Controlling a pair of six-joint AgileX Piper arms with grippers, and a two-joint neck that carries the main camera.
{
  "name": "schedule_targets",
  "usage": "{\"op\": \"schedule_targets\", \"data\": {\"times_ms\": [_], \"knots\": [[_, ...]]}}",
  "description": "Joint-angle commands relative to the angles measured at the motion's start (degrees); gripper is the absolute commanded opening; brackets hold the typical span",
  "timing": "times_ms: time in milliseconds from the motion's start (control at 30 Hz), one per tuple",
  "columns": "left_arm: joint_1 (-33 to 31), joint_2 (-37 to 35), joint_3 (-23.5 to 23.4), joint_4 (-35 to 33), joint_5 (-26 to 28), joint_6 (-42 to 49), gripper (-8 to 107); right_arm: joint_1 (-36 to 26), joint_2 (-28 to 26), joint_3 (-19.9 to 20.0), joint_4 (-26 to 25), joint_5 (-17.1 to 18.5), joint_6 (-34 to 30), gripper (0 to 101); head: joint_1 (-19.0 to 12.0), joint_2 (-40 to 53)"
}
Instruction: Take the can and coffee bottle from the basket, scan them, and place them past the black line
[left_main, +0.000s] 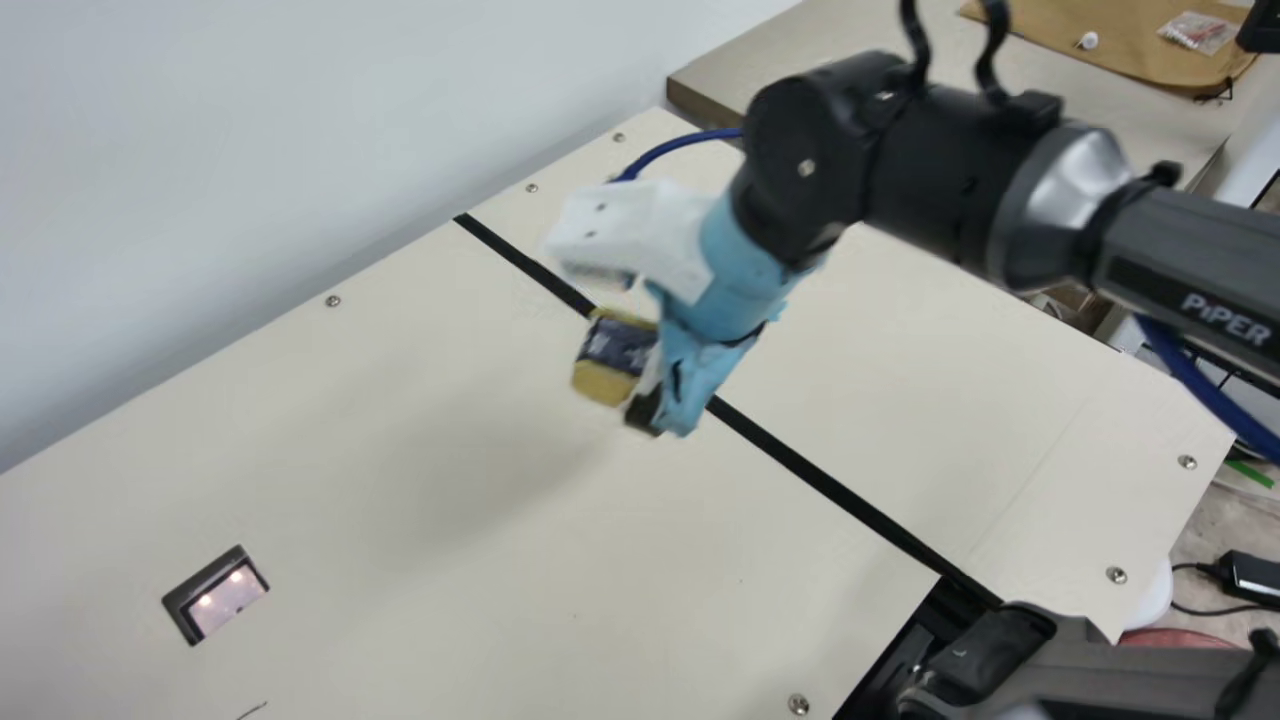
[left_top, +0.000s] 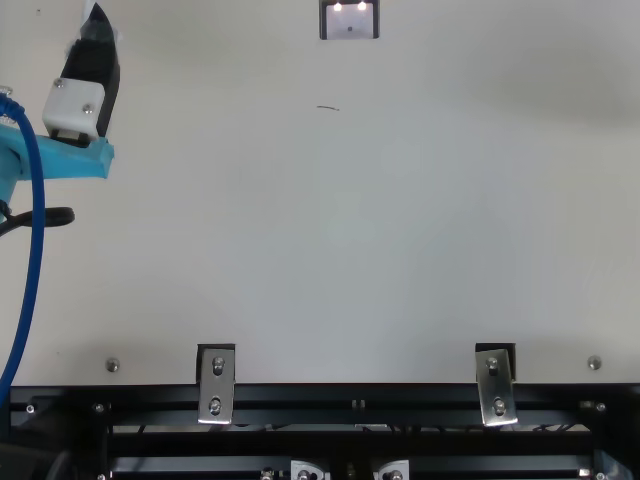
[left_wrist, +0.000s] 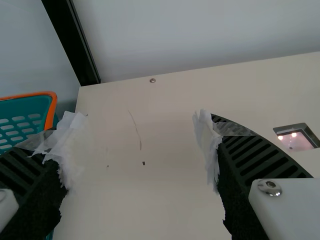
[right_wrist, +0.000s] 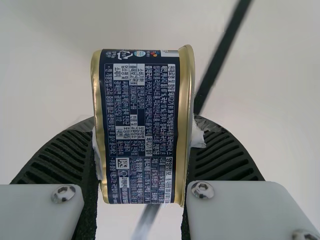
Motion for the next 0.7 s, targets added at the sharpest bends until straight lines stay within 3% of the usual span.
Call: {"op": "schedule_targets", "data": {"times_ms": [0, 333, 667], "knots": [[0.00, 0.00, 0.00, 0.00, 0.00, 0.00, 90, -11.83, 0.26, 0.04, 1.06, -0.48, -4.03, 0, -1.41, -0.98], [0.00, 0.00, 0.00, 0.00, 0.00, 0.00, 90, -31.86, 4.96, -0.37, 4.62, -3.76, -15.11, 0, -1.41, -0.98], [0.00, 0.00, 0.00, 0.00, 0.00, 0.00, 90, -43.60, 10.74, 0.68, 4.54, -6.92, -22.84, 0, -1.41, -0.98]]}}
